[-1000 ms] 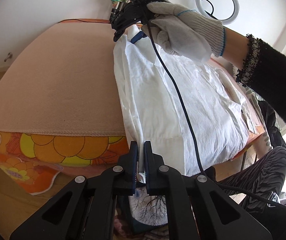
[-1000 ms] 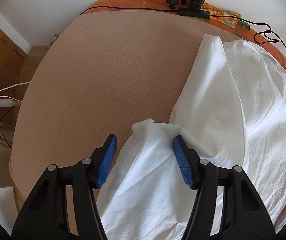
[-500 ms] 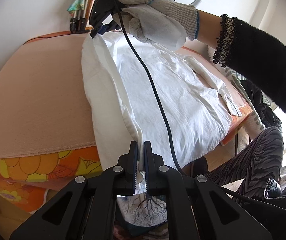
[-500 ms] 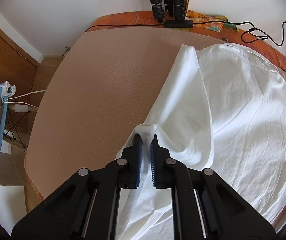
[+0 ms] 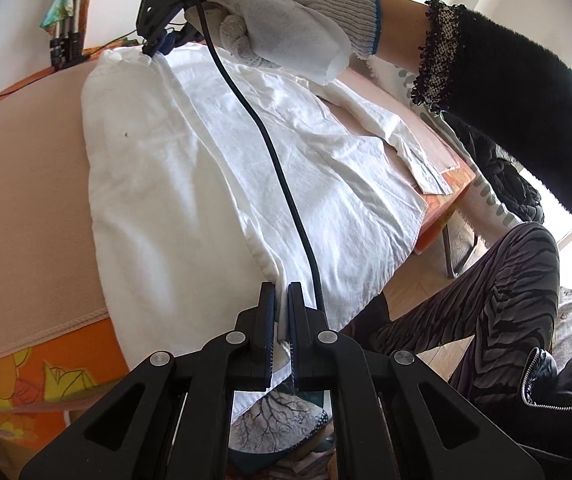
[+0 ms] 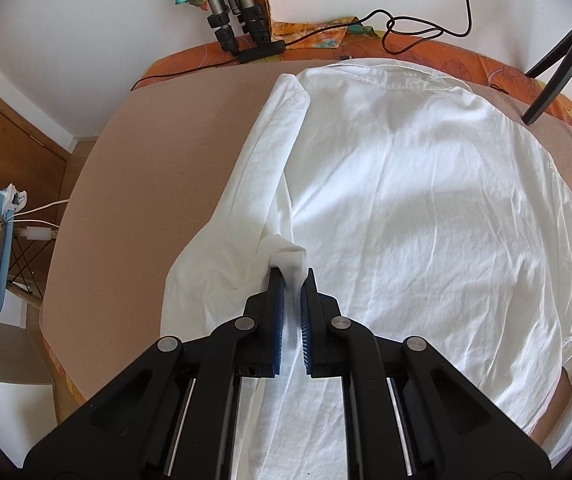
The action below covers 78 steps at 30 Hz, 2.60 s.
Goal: Fold small clothes
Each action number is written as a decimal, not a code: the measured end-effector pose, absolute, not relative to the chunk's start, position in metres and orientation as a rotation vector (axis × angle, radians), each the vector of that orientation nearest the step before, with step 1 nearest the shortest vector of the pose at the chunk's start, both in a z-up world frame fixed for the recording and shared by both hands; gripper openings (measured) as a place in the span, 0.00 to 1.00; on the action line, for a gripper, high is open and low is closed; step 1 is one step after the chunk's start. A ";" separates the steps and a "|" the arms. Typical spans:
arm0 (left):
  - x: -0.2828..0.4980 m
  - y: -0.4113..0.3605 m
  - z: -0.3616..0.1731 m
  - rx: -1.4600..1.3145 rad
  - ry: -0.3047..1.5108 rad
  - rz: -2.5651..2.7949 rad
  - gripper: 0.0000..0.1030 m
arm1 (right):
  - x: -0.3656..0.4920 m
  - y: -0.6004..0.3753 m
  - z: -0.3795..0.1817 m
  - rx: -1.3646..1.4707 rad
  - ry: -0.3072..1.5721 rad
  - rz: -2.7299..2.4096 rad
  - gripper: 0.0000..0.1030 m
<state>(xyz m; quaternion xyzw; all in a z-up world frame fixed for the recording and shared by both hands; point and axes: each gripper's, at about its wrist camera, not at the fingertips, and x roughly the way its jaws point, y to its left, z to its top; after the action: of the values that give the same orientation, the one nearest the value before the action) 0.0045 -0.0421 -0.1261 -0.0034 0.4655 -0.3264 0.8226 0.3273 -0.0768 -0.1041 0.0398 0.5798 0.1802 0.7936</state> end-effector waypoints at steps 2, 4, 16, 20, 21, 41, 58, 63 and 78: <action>0.004 -0.047 -0.127 0.004 0.995 -0.703 0.05 | 0.328 -0.081 -0.111 0.091 1.251 0.385 0.08; 0.003 -0.048 -0.127 0.009 1.005 -0.722 0.06 | 0.328 -0.086 -0.120 0.091 1.259 0.381 0.08; -0.004 0.008 -0.092 -0.099 0.885 -0.651 0.15 | 0.310 -0.116 -0.095 -0.049 1.198 0.386 0.33; 0.021 0.010 -0.111 -0.114 0.970 -0.580 0.15 | 0.318 -0.102 -0.067 -0.050 1.107 0.447 0.34; 0.024 0.007 -0.115 -0.091 0.984 -0.577 0.15 | 0.326 -0.094 -0.067 -0.038 1.110 0.449 0.36; 0.038 0.004 -0.149 -0.032 1.080 -0.592 0.15 | 0.454 -0.066 -0.154 0.345 1.213 0.506 0.11; 0.036 0.017 -0.143 -0.091 1.079 -0.577 0.15 | 0.440 -0.074 -0.111 0.161 1.088 0.439 0.13; 0.035 0.039 -0.133 -0.132 1.028 -0.518 0.15 | 0.372 -0.075 -0.084 0.115 1.109 0.632 0.13; 0.017 0.004 -0.146 -0.025 1.065 -0.601 0.15 | 0.280 -0.056 -0.128 -0.006 1.263 0.673 0.16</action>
<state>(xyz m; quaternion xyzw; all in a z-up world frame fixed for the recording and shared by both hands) 0.0175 0.0044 -0.1457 -0.0119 0.4998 -0.2820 0.8189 0.2801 -0.0560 -0.1280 -0.0027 0.5788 0.3085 0.7549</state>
